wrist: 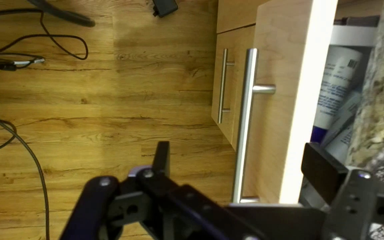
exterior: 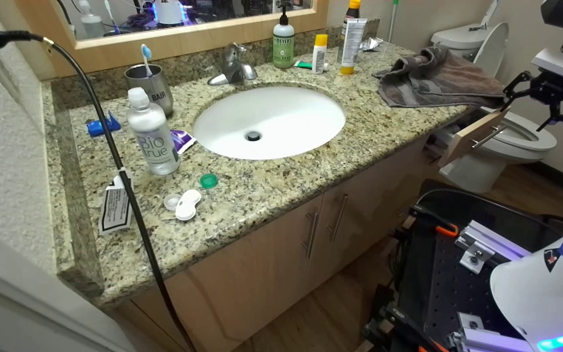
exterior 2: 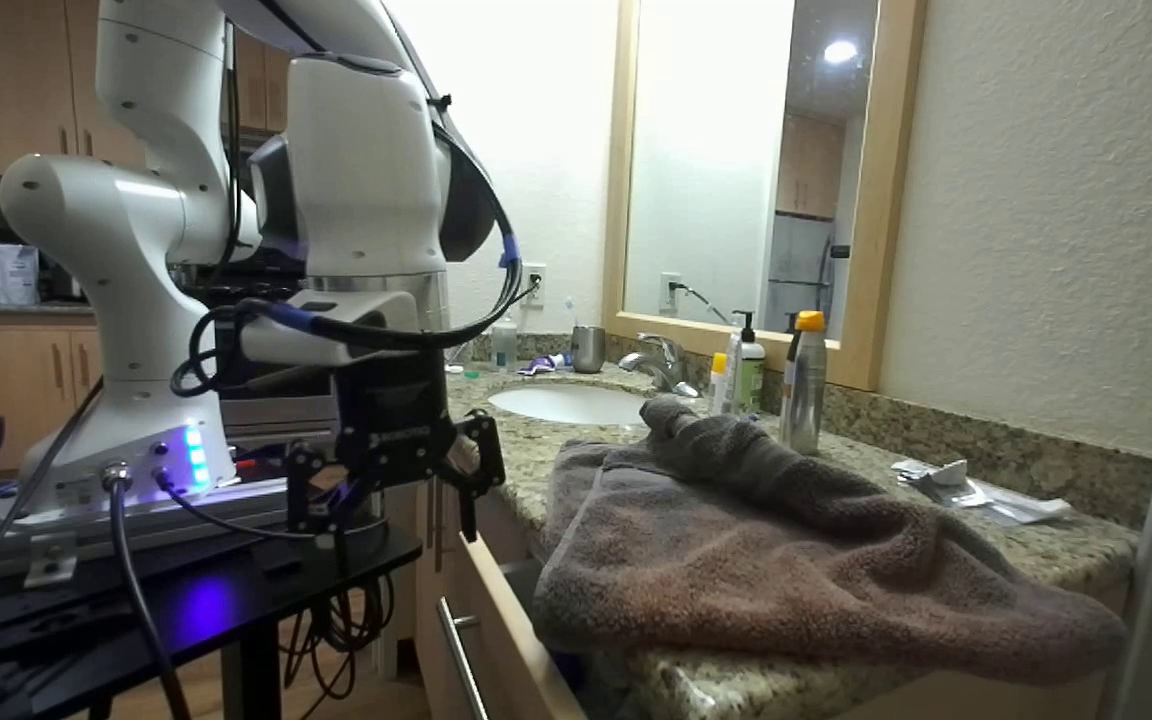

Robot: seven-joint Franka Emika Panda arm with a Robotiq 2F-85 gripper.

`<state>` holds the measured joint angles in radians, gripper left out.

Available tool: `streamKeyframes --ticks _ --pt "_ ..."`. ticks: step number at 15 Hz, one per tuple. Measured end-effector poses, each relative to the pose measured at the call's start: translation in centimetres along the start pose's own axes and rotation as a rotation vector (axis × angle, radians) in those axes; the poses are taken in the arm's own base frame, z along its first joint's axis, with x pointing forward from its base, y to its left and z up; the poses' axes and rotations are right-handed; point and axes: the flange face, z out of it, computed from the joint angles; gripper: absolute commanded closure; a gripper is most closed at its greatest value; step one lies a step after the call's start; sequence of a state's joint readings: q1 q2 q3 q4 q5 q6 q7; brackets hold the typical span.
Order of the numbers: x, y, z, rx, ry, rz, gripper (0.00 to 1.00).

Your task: Open the top drawer below the towel

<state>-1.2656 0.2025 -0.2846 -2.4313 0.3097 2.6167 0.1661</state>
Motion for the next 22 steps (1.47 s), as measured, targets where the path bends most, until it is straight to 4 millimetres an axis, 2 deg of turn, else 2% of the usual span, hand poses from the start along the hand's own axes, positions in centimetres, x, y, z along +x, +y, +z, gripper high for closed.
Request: streamKeyframes --ticks 2,5,10,14,17,20,22 --pt "-0.5 0.0 -0.3 0.003 -0.001 0.006 0.0" --pt "-0.3 0.3 0.3 0.0 -0.004 0.027 0.0" --pt "-0.1 -1.7 2.9 0.021 -0.036 0.088 0.0" --pt "0.0 -3.5 3.4 0.057 -0.04 0.117 0.0" --pt "0.1 -4.0 3.9 0.049 -0.032 0.113 0.0" --pt "0.1 -4.3 6.1 0.012 -0.033 0.111 0.0" --pt "0.5 -4.2 6.4 0.002 -0.023 0.111 0.0"
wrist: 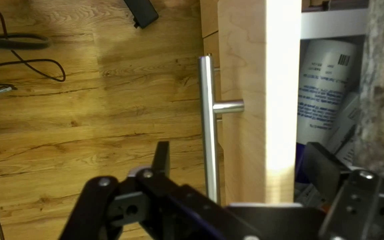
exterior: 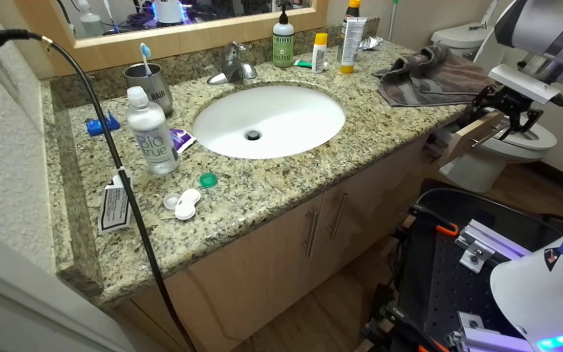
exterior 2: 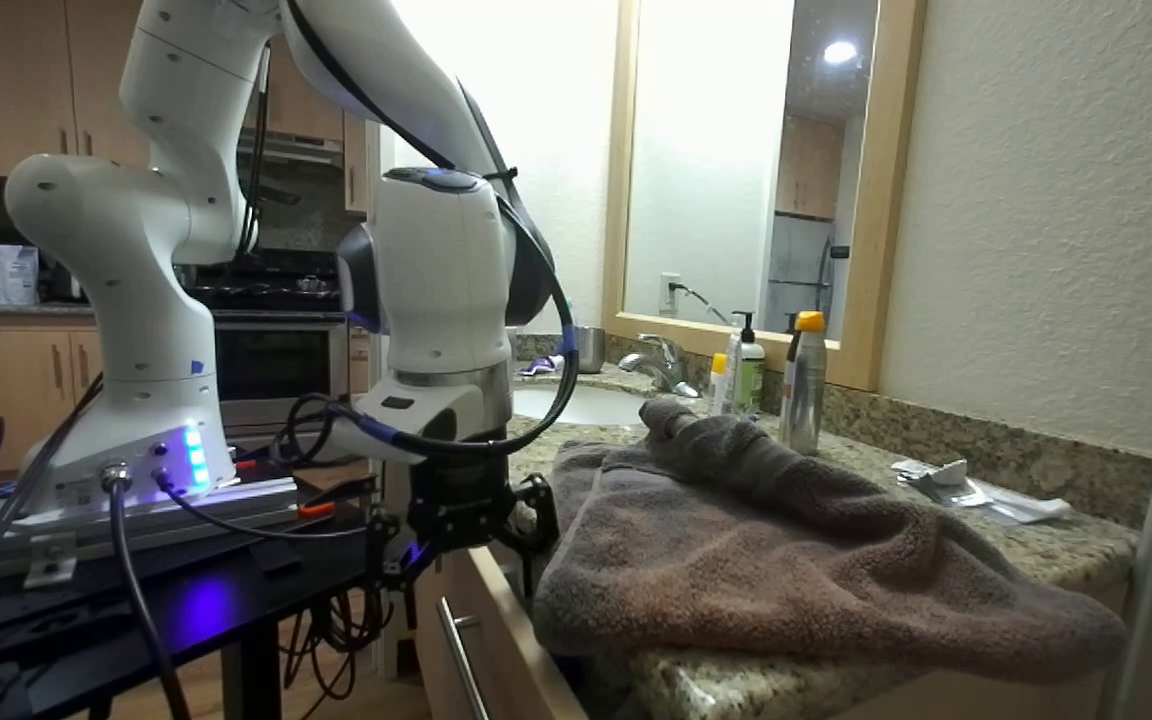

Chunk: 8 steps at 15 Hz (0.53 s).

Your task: Open the top drawer below the towel

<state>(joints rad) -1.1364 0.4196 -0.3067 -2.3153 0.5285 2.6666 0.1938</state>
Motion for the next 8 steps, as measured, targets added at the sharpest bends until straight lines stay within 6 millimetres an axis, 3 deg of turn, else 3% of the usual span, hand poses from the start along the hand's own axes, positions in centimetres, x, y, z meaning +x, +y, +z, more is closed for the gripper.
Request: streamKeyframes --ticks 8 --pt "1.4 1.0 1.1 -0.193 0.06 -0.068 0.0"
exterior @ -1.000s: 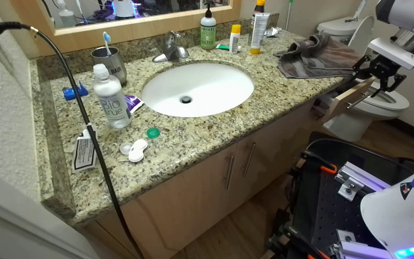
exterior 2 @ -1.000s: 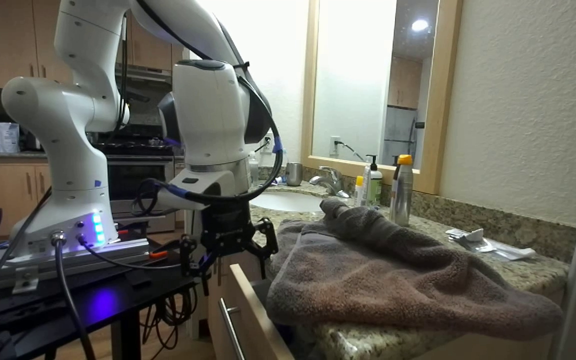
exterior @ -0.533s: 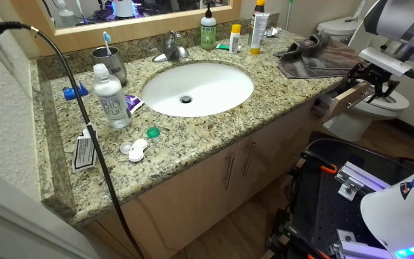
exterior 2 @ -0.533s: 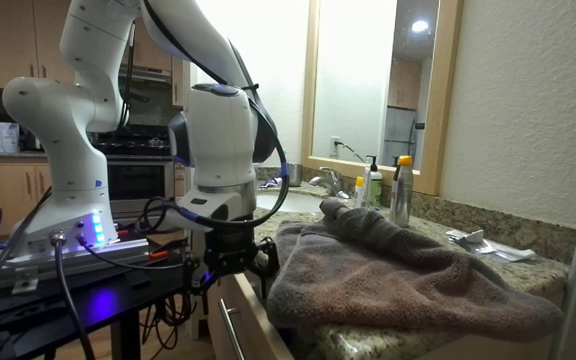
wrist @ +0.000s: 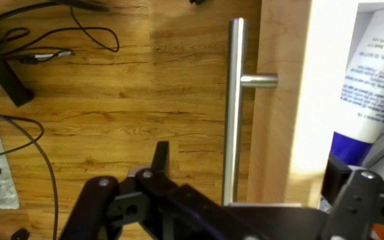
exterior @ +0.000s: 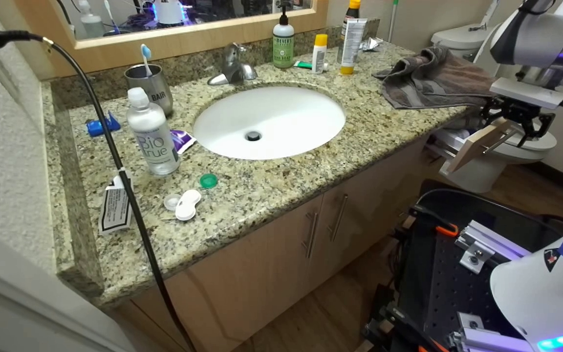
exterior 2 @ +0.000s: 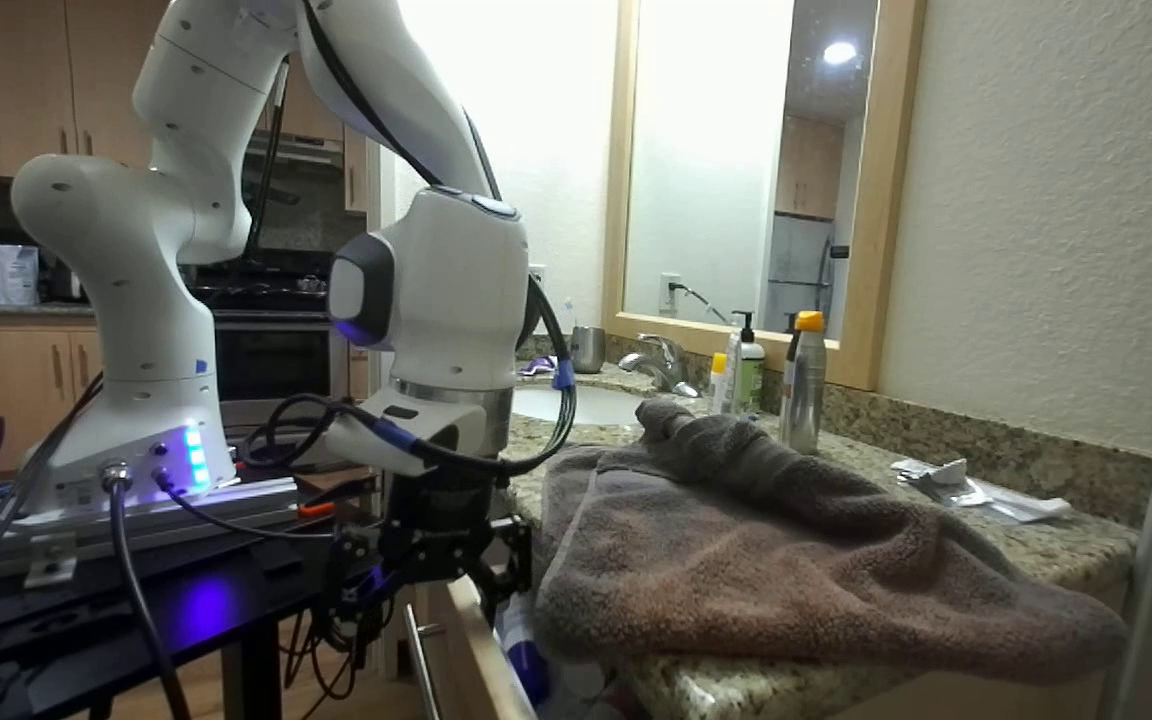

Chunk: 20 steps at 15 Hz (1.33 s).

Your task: Open the top drawer below the towel

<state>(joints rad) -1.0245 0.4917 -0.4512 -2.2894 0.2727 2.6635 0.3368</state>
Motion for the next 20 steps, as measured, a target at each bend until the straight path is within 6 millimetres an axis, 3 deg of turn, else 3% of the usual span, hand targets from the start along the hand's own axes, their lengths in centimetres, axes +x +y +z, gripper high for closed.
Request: streamKeyframes --ticks 6,13,15,20 --pt "1.3 2.3 -0.2 -0.149 0.066 -0.024 0.0" --pt "4.0 8.4 -1.5 -0.27 0.122 -0.012 0.0" --pt "4.8 9.7 -3.9 -0.216 0.136 -0.002 0.0" --pt "6.8 14.7 -13.9 0.002 0.147 0.01 0.0"
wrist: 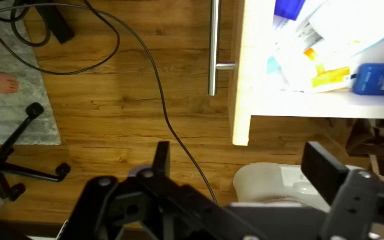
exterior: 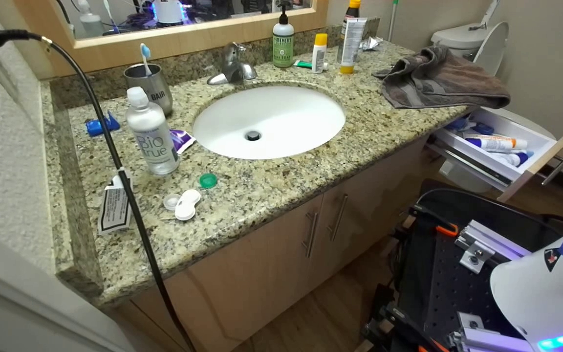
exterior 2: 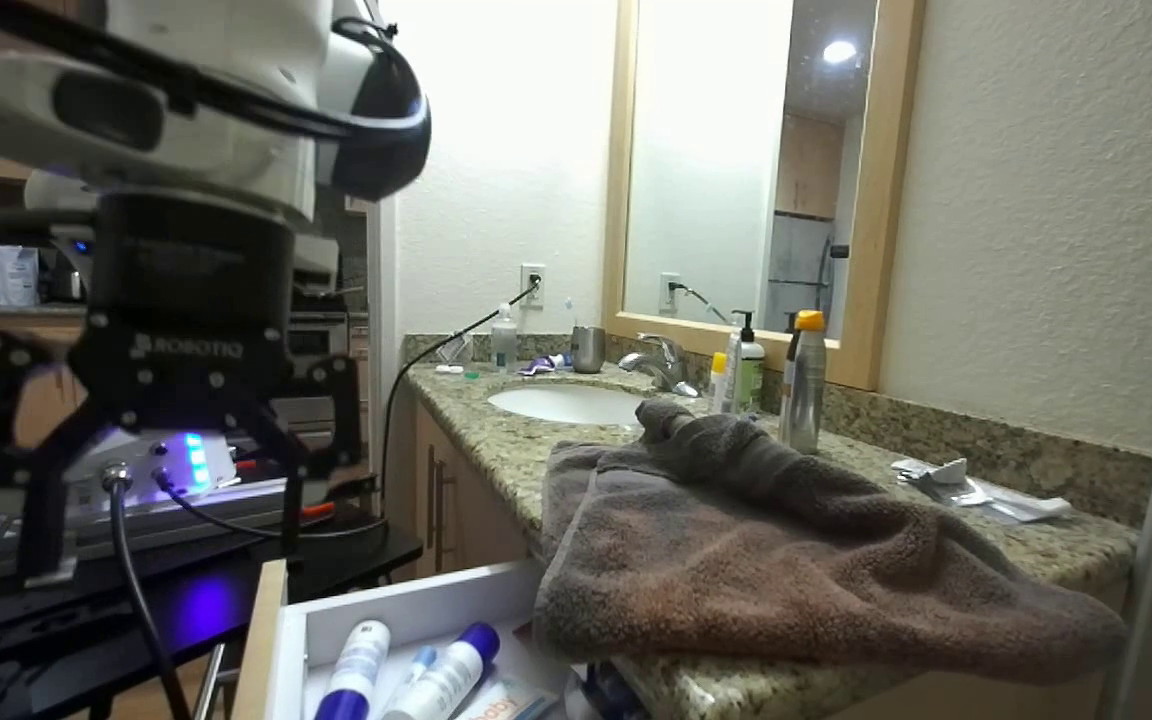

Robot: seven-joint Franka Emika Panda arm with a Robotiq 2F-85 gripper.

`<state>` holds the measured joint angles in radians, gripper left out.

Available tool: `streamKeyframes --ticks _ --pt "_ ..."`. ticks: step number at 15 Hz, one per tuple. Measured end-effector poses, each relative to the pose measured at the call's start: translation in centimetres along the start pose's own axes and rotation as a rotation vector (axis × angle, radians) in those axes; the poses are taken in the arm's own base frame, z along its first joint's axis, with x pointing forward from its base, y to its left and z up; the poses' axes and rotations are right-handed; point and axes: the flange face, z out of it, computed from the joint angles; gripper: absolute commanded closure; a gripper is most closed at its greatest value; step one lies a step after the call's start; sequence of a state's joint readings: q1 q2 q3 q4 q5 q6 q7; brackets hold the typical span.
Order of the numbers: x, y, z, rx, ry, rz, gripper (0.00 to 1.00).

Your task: Open the top drawer below the towel

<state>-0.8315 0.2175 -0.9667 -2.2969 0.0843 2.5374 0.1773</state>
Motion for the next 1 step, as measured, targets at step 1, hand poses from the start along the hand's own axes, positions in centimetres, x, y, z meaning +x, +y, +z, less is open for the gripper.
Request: streamKeyframes --ticks 1 --pt "0.31 0.66 -1.27 0.032 0.004 0.01 0.0"
